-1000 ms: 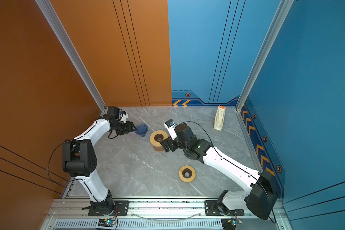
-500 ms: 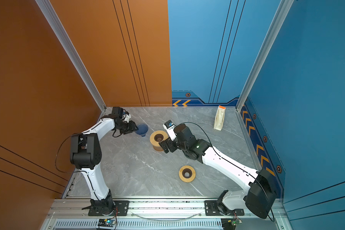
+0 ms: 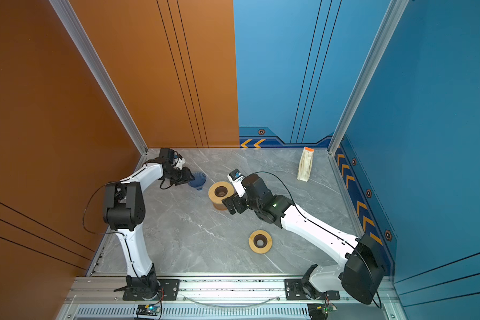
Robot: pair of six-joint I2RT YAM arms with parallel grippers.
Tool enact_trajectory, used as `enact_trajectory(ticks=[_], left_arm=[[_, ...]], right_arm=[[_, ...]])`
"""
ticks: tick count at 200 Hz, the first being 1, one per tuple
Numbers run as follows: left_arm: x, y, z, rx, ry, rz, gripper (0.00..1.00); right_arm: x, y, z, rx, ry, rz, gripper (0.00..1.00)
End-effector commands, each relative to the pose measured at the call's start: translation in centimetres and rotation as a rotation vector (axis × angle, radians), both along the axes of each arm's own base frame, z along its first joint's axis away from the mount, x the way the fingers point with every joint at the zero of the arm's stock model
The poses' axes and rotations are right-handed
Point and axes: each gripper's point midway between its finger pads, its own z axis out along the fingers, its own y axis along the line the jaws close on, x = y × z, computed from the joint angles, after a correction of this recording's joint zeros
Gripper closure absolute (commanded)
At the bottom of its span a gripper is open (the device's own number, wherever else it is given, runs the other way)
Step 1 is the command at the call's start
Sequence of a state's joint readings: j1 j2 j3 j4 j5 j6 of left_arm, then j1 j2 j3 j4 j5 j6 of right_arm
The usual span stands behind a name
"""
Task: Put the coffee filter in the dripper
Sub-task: 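Grasp the rim of the blue ribbed cone dripper with the left gripper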
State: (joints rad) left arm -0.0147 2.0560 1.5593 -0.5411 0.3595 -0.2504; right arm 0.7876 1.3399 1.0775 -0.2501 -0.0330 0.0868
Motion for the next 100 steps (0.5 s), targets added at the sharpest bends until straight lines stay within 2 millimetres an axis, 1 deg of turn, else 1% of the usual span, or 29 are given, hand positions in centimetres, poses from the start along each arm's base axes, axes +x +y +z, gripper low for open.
enact_trajectory(ticks=[1,28,57,100], left_arm=[[-0.12,-0.80,-0.58,-0.012,0.014,-0.027,0.54],[-0.38,-1.05,-0.94,-0.008,0.023,-0.031,0.55],[-0.32,-0.64,-1.14,0.011,0.027,-0.014,0.58],[-0.22,-0.69,-1.32,0.005,0.033,-0.009,0.62]], right_arm=[[0.03,-0.33,1.29,0.029,-0.040,-0.018,0.01],[0.00,-0.70,0.81,0.019,-0.036,-0.024,0.00],[0.15,-0.79,1.32,0.039,-0.044,-0.035,0.00],[0.31,-1.08,0.97,0.036,-0.045,-0.046,0.00]])
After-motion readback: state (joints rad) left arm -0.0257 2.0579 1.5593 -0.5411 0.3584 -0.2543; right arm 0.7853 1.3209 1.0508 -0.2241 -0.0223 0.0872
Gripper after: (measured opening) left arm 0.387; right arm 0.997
